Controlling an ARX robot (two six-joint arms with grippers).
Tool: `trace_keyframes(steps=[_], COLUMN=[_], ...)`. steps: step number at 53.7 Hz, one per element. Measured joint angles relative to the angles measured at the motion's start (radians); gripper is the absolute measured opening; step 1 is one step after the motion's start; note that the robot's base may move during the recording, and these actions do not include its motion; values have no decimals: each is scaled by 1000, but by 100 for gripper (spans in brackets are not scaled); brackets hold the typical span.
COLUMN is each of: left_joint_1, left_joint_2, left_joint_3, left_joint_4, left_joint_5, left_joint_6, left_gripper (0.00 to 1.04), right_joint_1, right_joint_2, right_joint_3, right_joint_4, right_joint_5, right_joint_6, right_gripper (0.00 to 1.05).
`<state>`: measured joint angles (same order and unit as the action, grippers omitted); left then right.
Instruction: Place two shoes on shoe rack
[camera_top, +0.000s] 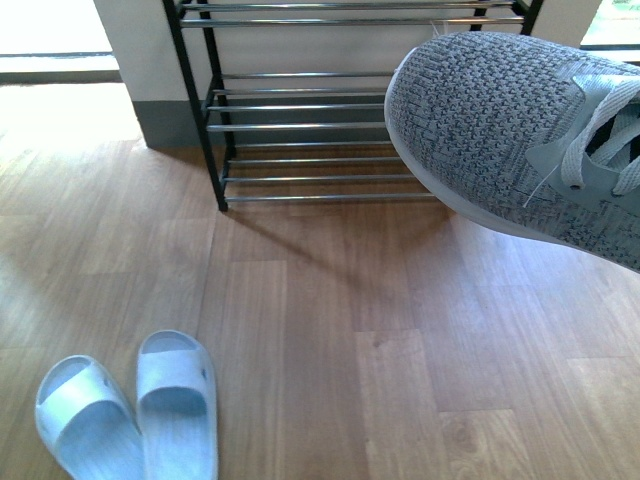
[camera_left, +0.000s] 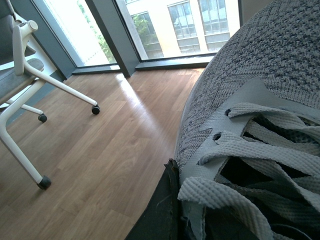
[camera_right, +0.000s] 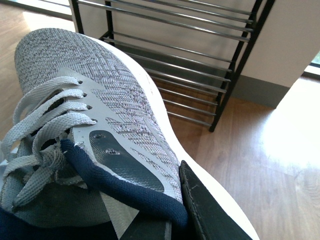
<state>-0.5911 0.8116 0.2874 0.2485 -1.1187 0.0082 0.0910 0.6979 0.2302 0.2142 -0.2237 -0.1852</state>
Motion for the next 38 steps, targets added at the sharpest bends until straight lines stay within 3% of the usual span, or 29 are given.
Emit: trace_keyframes(steps=[38], left_joint_1=[-3], left_joint_2=[1], left_joint_3=[0], left_joint_4=[0], left_joint_5=[11], left_joint_6=[0], left_gripper=[2], right_joint_1=[-1], right_joint_2=[-1], right_joint_3=[-1], right_joint_4=[0], right_joint_5=[10], right_joint_6=[0], right_gripper=[1])
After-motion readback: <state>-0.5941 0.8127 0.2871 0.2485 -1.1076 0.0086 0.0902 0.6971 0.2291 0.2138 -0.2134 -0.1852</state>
